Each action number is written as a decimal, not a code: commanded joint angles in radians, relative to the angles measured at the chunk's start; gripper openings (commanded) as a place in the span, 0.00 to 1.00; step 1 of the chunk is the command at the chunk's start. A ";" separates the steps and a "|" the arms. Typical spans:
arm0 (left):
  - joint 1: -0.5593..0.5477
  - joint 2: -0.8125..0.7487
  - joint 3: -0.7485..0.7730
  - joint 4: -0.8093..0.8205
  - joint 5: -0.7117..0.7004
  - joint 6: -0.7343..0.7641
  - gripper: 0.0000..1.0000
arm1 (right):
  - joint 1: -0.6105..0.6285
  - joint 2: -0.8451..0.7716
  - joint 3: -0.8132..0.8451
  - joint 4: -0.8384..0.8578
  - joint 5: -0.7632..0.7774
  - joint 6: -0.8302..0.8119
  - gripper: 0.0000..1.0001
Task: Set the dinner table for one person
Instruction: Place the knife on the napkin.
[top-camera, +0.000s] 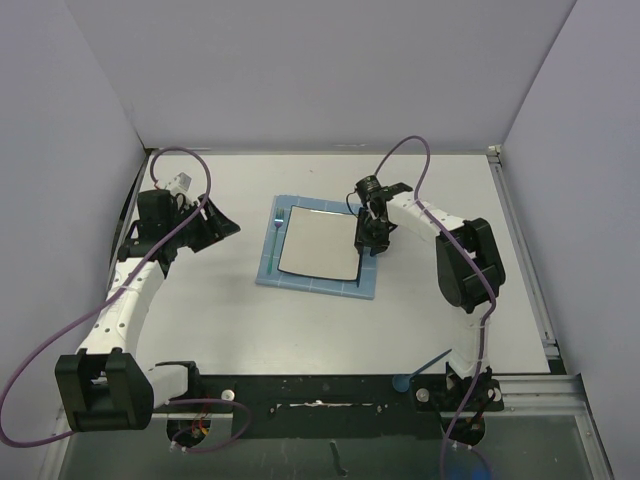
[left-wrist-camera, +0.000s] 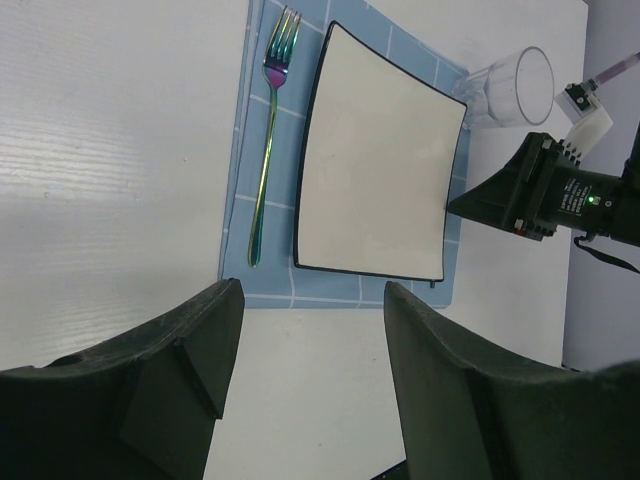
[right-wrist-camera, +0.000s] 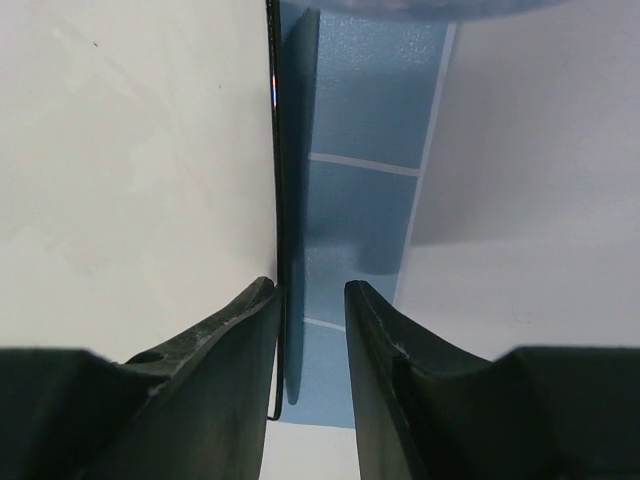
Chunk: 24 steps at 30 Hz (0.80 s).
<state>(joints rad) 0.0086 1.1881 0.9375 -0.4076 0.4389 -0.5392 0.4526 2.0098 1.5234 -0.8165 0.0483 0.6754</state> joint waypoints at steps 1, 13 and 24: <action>0.008 -0.030 0.002 0.039 0.019 -0.001 0.56 | 0.003 -0.066 0.052 -0.016 0.031 -0.014 0.33; 0.008 -0.070 -0.013 0.019 0.016 -0.005 0.56 | -0.115 -0.218 -0.073 -0.037 0.049 -0.047 0.32; 0.017 -0.076 0.007 0.022 0.028 0.016 0.56 | -0.102 -0.647 -0.446 -0.233 0.156 0.117 0.30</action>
<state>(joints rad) 0.0147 1.1419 0.9253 -0.4156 0.4423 -0.5381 0.3283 1.5978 1.2114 -0.9466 0.1589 0.6876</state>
